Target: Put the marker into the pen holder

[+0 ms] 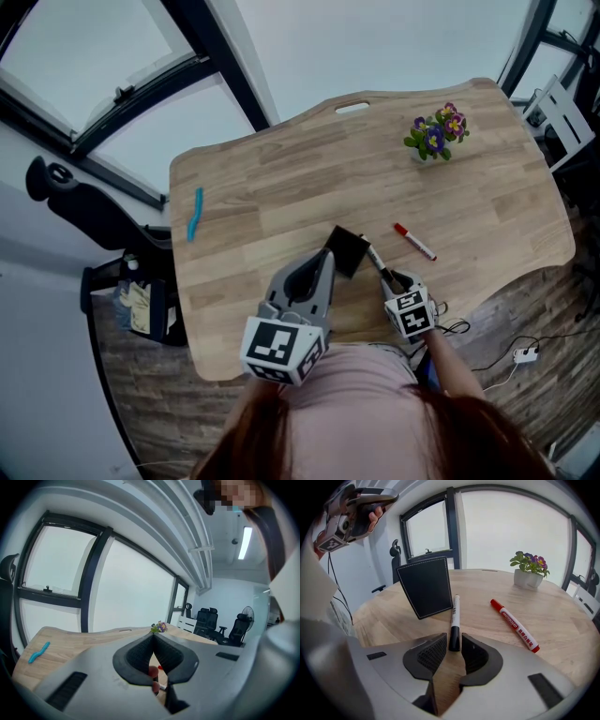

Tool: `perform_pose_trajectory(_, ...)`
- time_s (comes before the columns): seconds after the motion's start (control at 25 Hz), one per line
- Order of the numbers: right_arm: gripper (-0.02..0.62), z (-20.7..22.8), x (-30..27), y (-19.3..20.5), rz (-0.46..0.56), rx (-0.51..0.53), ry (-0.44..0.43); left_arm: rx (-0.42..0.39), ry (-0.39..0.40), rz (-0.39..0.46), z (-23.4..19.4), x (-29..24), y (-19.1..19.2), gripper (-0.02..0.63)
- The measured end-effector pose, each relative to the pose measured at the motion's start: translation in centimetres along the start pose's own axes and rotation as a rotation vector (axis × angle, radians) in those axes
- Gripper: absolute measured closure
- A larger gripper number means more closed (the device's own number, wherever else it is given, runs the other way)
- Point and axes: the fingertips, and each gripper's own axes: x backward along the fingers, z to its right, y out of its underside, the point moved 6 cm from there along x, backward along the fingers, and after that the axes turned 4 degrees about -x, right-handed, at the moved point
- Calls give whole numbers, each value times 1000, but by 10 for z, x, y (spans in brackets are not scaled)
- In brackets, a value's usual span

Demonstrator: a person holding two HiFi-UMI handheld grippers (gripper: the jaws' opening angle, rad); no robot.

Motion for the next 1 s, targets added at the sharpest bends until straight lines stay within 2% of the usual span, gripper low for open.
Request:
perform_pose_trajectory(0.32,514,3,-4,5,-30,-26,14,5,3,-6,0,-1,3,604)
perform_pose_trajectory(0.56,534,0,-5,7,-9,20,28,20,-6,3,-4,0,2,604)
perform_pose_trajectory(0.8,535,6,-1,3,10,-71,-11,27,-16,12,-8,3,1,604)
perform_pose_trajectory(1.0,535,5,5,-4,51,-82,-14,31,-24,22,-11,5,1,604)
